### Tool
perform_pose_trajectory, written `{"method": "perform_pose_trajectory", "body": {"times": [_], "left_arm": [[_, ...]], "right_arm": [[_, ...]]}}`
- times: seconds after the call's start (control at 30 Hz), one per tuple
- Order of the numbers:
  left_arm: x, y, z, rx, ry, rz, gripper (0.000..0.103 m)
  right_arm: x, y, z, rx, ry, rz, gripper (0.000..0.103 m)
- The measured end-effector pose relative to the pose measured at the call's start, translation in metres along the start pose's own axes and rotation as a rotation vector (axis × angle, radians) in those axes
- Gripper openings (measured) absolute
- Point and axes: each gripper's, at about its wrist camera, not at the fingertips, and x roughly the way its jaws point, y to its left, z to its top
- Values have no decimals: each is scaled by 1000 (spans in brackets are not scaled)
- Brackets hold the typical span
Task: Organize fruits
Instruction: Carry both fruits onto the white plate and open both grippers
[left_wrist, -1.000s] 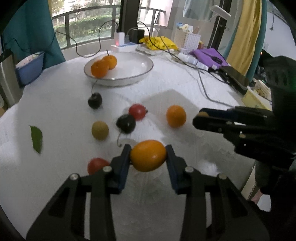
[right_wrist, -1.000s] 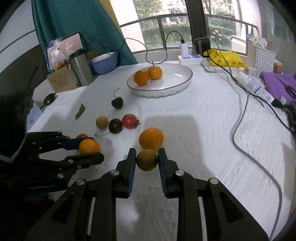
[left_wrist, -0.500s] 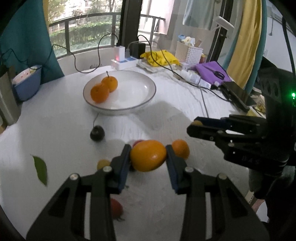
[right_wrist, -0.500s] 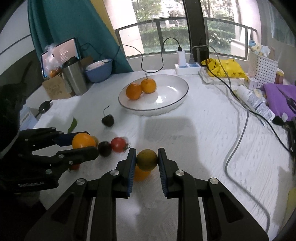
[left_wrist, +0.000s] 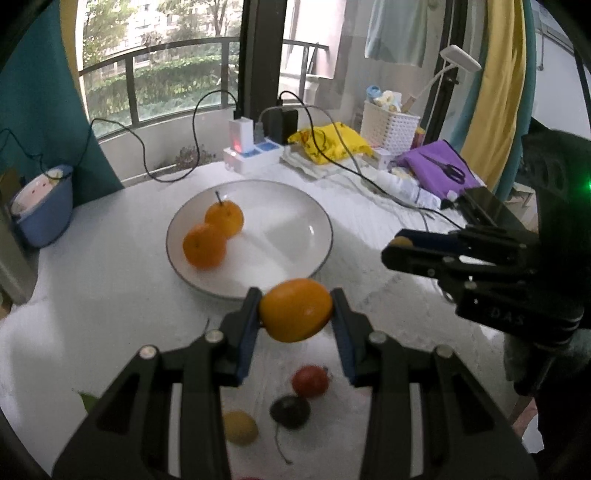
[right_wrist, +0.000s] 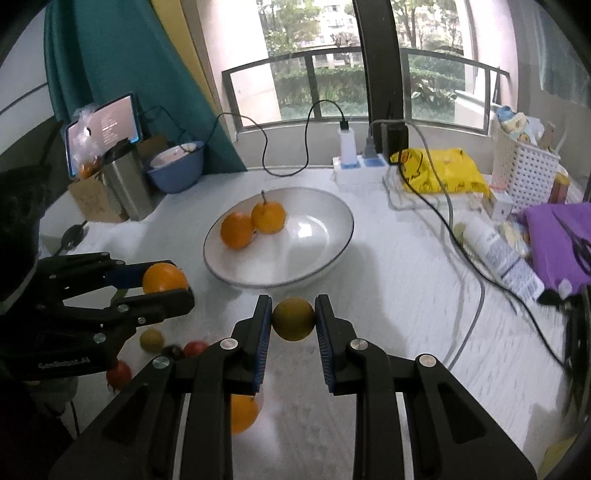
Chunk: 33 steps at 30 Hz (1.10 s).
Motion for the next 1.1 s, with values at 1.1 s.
{"method": "perform_pose_trajectory", "body": {"times": [1.1], "left_arm": [[97,71,91,-10,-10,-10,39]], "right_arm": [[101,-25,69,-6,40,-3,26]]}}
